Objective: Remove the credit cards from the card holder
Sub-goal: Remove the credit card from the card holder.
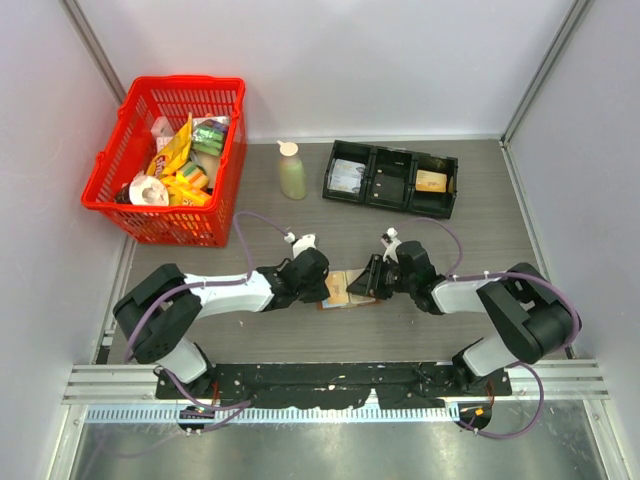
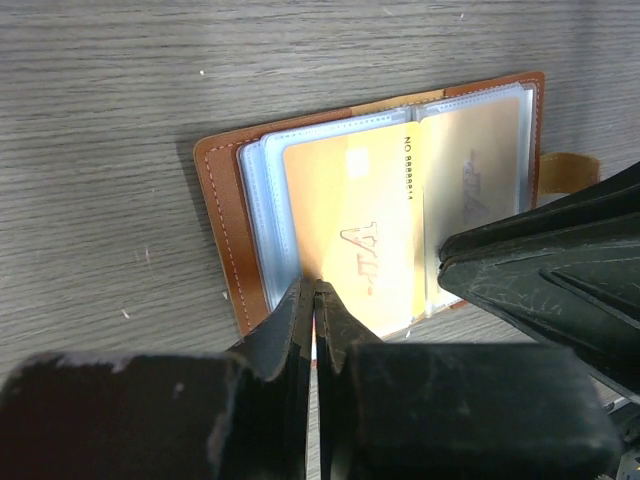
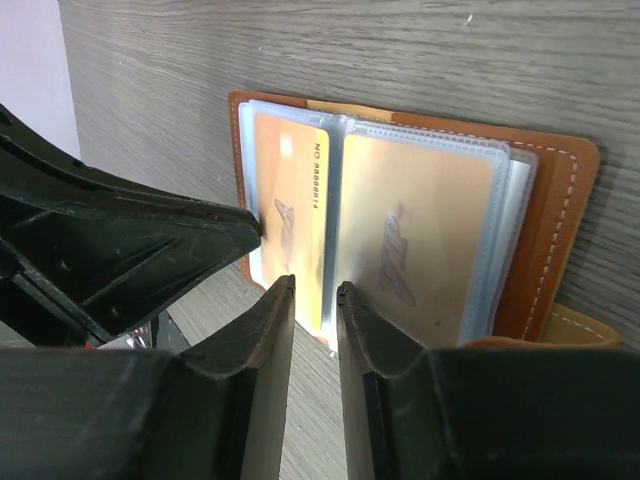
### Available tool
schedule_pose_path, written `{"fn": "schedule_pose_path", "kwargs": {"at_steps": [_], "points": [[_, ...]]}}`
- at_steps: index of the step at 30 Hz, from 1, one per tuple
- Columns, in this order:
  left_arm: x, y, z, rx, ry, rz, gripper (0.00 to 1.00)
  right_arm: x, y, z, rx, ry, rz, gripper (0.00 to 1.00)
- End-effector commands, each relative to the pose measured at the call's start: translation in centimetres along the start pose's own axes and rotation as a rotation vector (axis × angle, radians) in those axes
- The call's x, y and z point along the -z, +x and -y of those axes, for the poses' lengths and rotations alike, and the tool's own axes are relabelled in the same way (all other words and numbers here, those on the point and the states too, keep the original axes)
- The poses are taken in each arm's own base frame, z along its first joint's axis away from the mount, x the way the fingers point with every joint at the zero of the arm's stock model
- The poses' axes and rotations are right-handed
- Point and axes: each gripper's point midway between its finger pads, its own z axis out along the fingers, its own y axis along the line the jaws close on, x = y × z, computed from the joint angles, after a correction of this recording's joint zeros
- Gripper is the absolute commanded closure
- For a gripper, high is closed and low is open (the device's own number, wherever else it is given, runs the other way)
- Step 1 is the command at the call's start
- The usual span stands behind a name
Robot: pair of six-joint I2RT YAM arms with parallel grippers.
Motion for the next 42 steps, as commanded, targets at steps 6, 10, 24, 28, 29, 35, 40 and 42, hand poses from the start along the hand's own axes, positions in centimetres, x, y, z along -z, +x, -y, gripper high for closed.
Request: {"fn": "schedule_pose_path", "kwargs": {"at_steps": [6, 10, 24, 28, 29, 35, 40, 42], "points": [[-0.7, 1.0, -0.8, 0.037, -0.020, -0.029, 0.97, -0.3, 0.3, 0.0, -0.001, -0.059, 0.010, 0.71], [-0.8, 1.3, -1.0, 0.048, -0.025, -0.035, 0.98, -0.3, 0.5, -0.3, 0.006, -0.086, 0.007, 0.71], [-0.6, 1.3, -0.9, 0.080, -0.016, -0.036, 1.00, -0.4, 0.6, -1.1, 0.026, -0.164, 0.017, 0.85], [-0.5, 1.4, -1.4, 0.083, -0.031, -0.032, 1.00, 0.1, 0.2, -1.0, 0.020, -0.174, 0.030, 0.99], [-0.5, 1.5, -1.4, 0.081, -0.034, -0.031, 1.00, 0.3, 0.2, -1.1, 0.024, -0.177, 0.035, 0.99], [-0.6, 1.7, -2.0, 0.081, -0.053, -0.040, 1.00, 1.7, -1.0, 0.5, 0.026, -0.112, 0.053, 0.99], [-0.6, 1.6, -1.9, 0.084, -0.048, -0.038, 1.00, 2.5, -1.3, 1.3, 0.060, -0.075, 0.038, 0.99], [-0.6, 1.6, -1.8, 0.087, -0.042, -0.039, 1.00, 2.5, -1.1, 0.6, 0.058, -0.098, 0.016, 0.98]]}}
